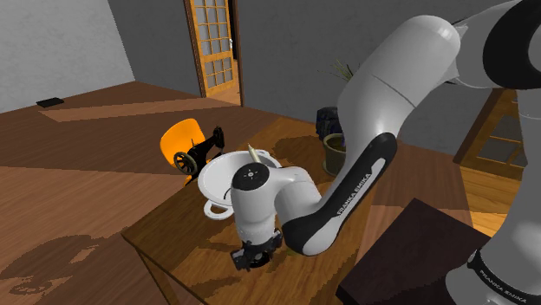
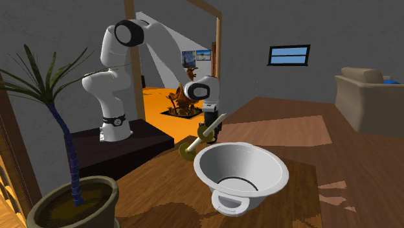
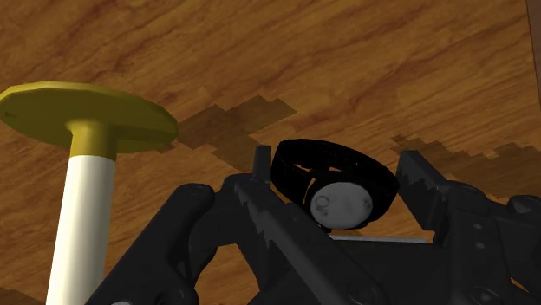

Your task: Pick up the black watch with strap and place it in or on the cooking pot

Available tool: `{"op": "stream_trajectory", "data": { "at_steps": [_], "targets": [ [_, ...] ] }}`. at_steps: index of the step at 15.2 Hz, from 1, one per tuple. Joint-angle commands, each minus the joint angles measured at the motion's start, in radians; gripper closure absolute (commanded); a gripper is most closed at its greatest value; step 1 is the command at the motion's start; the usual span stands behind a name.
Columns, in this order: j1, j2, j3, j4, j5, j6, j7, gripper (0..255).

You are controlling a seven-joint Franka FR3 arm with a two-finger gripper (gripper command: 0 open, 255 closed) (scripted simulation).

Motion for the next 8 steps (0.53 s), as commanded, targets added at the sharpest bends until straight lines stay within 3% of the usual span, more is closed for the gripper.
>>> {"op": "stream_trajectory", "data": {
  "at_steps": [1,8],
  "targets": [
    [-0.010,-0.024,0.014,-0.006,0.018,-0.016,-0.012,255],
    [-0.043,-0.102,0.059,-0.016,0.082,-0.077,-0.060,255]
  ]
}}
